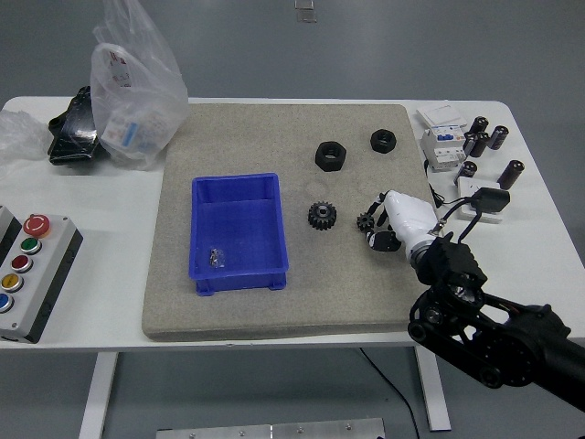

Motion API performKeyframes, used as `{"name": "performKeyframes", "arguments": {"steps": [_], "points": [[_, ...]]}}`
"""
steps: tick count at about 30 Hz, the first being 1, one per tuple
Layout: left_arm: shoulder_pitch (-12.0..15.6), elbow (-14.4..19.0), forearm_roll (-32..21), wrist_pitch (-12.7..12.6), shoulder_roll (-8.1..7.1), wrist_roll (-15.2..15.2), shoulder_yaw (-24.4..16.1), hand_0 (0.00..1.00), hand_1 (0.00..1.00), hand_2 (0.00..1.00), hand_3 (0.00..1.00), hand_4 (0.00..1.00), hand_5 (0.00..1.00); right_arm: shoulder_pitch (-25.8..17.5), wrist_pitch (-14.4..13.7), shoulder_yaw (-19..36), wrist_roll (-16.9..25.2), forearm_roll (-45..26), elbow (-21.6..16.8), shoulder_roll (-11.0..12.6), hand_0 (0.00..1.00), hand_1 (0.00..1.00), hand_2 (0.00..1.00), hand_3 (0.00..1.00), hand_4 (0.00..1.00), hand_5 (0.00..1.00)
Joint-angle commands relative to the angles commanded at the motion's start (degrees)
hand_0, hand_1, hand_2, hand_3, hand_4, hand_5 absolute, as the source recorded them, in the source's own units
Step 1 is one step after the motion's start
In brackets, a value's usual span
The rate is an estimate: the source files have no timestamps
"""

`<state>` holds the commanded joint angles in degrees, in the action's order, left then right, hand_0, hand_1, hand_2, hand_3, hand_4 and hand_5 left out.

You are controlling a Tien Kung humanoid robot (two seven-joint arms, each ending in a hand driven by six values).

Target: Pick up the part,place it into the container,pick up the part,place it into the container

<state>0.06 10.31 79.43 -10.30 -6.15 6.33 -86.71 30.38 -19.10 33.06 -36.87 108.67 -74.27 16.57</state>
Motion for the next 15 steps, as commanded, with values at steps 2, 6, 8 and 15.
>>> {"name": "performKeyframes", "arguments": {"steps": [2, 6, 8, 15], "points": [[0.00, 0.00, 0.01, 0.00, 0.00, 0.02, 0.01, 0.638, 0.639, 0.588, 0.624, 0.711, 0.279, 0.47, -0.15, -0.27, 0.04, -0.04, -0.32, -0.02, 0.233, 0.452, 0.456, 0.446, 0.589, 0.100], [-0.02, 0.00, 0.05, 0.00, -0.02, 0.07, 0.03, 0.638, 0.639, 0.588, 0.624, 0.711, 0.279, 2.48, -0.81, -1.49, 0.25, -0.19, -1.70, -0.41, 0.233, 0.452, 0.456, 0.446, 0.589, 0.100], [-0.02, 0.00, 0.01, -0.01, -0.03, 0.08, 0.06, 0.638, 0.639, 0.588, 0.624, 0.711, 0.279, 3.56, -1.17, -2.28, 0.41, -0.41, -2.39, -0.77, 0.232, 0.452, 0.454, 0.444, 0.588, 0.104], [0.04, 0.00, -0.10, -0.04, -0.01, 0.24, 0.19, 0.638, 0.639, 0.588, 0.624, 0.711, 0.279, 7.78, -2.79, -6.82, 2.38, -3.23, -6.01, -2.46, 0.235, 0.457, 0.462, 0.453, 0.596, 0.093]]}}
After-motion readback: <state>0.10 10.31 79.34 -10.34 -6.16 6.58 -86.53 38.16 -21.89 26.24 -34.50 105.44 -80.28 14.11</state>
